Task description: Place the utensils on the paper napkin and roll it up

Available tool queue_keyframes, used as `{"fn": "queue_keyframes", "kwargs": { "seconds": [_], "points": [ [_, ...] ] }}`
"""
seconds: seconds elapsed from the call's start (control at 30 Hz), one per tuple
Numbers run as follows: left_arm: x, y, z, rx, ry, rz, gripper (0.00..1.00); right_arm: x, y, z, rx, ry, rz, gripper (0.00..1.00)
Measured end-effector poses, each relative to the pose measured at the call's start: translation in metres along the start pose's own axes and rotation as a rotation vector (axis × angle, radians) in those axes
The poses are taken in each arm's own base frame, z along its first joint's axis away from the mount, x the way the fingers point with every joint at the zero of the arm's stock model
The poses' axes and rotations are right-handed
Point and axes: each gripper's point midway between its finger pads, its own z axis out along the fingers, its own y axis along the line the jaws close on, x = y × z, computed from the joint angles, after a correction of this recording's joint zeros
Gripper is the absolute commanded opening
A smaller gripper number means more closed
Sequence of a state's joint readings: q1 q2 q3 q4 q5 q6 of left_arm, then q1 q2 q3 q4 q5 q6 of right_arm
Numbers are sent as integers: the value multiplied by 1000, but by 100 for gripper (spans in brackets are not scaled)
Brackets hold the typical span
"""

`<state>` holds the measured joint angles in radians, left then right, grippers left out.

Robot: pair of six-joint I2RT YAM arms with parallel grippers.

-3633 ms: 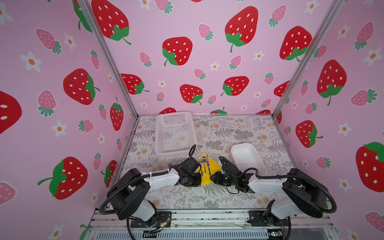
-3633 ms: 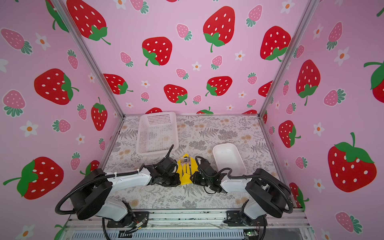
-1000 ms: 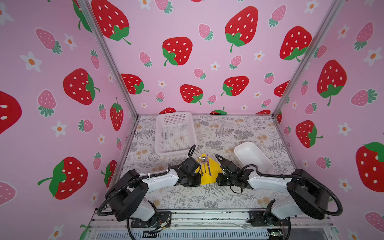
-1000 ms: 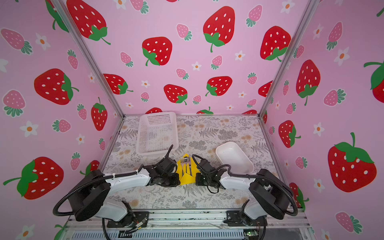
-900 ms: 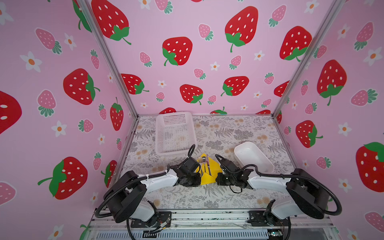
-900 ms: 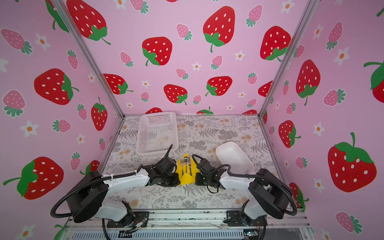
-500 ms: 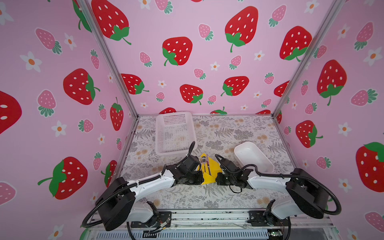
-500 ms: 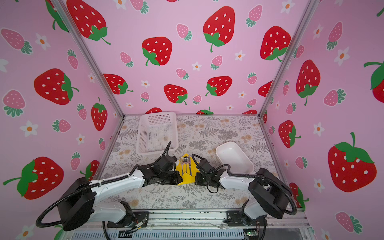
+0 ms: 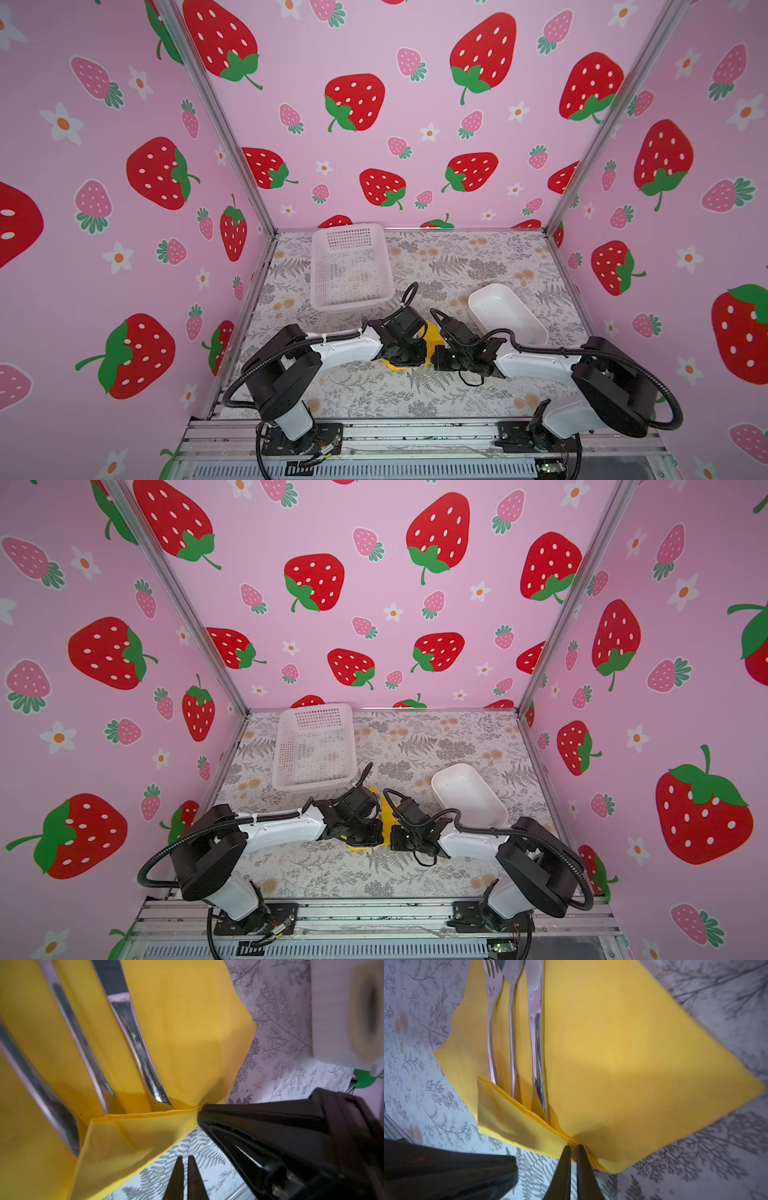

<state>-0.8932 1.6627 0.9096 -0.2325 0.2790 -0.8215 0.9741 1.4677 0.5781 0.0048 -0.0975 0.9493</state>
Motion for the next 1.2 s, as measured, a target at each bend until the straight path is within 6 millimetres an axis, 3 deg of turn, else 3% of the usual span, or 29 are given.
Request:
{"fn": "queue_keyframes", "kwargs": {
  "seconds": [0.33,0.47,0.6,0.73,1.03,1.13,1.2],
  "points": [
    [-2,7,15,-41,8,-18,7,-1,-1,-2,-14,-7,0,15],
    [-2,7,15,-43,4,-15,7,-3,-8,-10,-28,-21,13,22],
    [-3,9,14,-61,1,-4,7,-21,-15,-30,-47,-92,38,36],
    [-4,9,13,-67,-2,5,7,-39,-32,-41,-39,-149,107,38],
    [-4,9,13,-68,0,8,7,-53,-92,-43,98,-154,225,42],
    [-4,9,13,-67,0,8,7,-59,-95,-45,74,-157,232,46],
    [-4,9,13,-67,1,8,7,-62,-83,-43,7,-150,219,46]
  ]
}}
